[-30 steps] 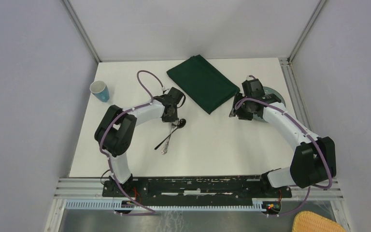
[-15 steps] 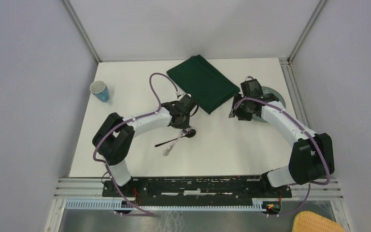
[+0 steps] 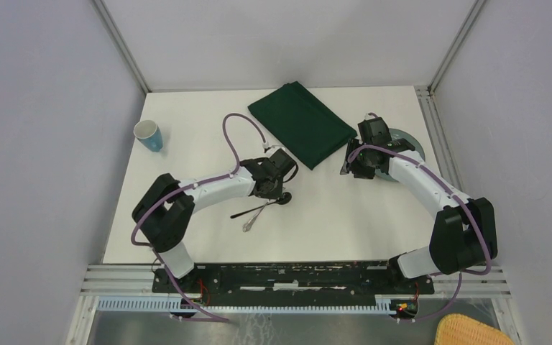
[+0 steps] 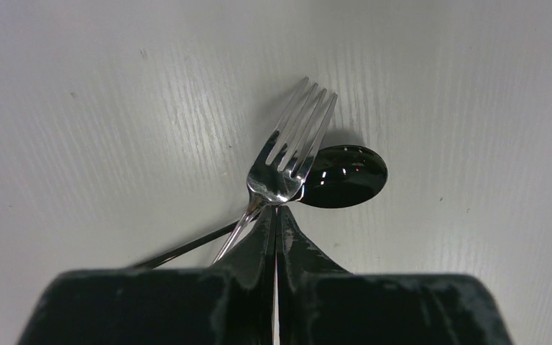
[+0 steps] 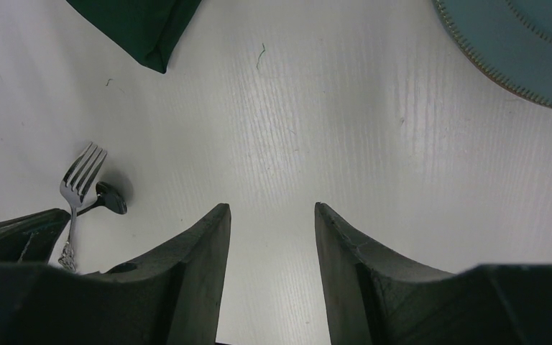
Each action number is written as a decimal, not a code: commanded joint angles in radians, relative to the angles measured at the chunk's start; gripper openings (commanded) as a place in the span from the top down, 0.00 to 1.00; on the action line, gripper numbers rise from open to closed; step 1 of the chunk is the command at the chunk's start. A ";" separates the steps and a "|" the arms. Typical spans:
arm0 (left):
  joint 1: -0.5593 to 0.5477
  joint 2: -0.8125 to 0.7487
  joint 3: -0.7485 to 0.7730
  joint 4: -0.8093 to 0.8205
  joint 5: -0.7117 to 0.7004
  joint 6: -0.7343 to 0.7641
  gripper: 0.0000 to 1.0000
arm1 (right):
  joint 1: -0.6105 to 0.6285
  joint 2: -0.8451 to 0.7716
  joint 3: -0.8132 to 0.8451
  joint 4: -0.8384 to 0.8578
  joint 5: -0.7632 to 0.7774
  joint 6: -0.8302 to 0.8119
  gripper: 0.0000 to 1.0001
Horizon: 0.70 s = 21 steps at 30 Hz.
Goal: Set the dinner table for one person
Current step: Adjust the fork at the center of the board.
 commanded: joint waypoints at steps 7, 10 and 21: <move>0.041 -0.054 0.041 0.009 -0.096 -0.008 0.98 | 0.005 -0.029 -0.028 0.024 0.016 -0.010 0.47; 0.083 -0.048 -0.006 0.066 -0.063 0.003 0.98 | 0.004 -0.032 -0.026 0.023 0.016 -0.010 0.48; 0.113 0.021 -0.021 0.105 -0.037 0.029 0.98 | 0.004 -0.039 -0.034 0.016 0.037 -0.014 0.47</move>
